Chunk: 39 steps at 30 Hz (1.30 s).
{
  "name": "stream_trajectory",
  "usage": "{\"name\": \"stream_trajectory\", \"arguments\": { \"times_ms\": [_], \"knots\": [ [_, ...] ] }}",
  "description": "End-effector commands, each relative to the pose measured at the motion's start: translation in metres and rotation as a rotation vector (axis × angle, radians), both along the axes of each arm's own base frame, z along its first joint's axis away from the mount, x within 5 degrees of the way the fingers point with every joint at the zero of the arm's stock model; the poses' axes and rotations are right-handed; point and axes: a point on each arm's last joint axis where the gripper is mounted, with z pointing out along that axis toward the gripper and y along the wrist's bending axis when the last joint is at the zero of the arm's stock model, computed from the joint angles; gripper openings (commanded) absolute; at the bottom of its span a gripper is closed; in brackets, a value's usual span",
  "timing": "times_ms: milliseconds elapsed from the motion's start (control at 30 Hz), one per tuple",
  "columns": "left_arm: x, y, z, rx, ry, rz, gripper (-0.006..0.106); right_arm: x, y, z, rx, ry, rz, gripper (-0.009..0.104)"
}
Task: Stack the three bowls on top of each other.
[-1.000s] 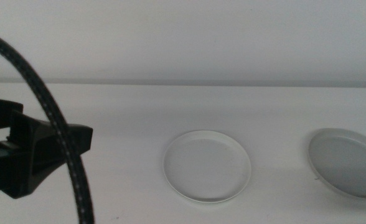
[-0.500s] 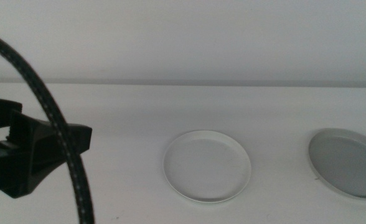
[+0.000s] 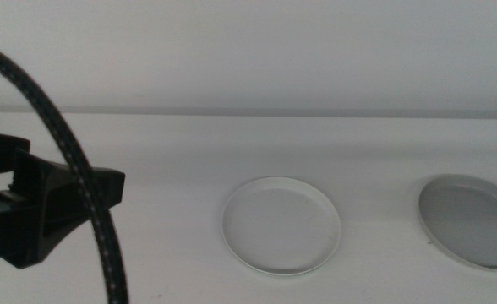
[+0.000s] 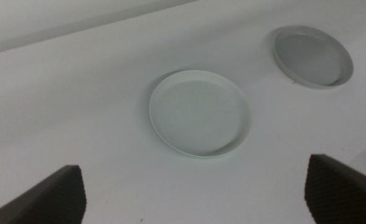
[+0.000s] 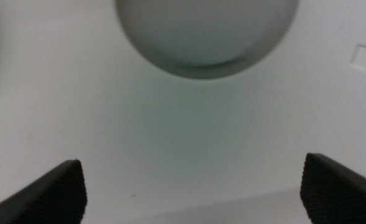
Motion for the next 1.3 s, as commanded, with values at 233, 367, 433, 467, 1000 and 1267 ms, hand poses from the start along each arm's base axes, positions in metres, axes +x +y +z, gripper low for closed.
{"name": "stream_trajectory", "arguments": {
  "times_ms": [233,367,433,467,1000,1267],
  "knots": [
    [0.000,-0.001,0.001,-0.013,-0.012,-0.005,0.094,0.097,-0.088,-0.023,-0.011,0.167,-0.142,0.084],
    [0.000,-0.001,0.001,-0.015,-0.012,-0.006,0.094,0.131,-0.107,-0.046,-0.031,0.191,-0.063,0.080],
    [0.000,-0.001,0.001,-0.015,-0.012,-0.006,0.094,0.146,-0.111,-0.056,-0.042,0.191,-0.033,0.079],
    [0.000,-0.001,0.001,-0.015,-0.012,-0.006,0.094,0.153,-0.114,-0.062,-0.044,0.188,-0.028,0.079],
    [0.000,-0.001,0.000,-0.012,-0.011,-0.006,0.094,0.190,-0.125,-0.144,0.034,0.356,-0.001,0.067],
    [0.000,-0.001,0.000,-0.012,-0.011,-0.006,0.094,0.196,-0.126,-0.170,0.039,0.377,0.002,0.066]
  ]
}}
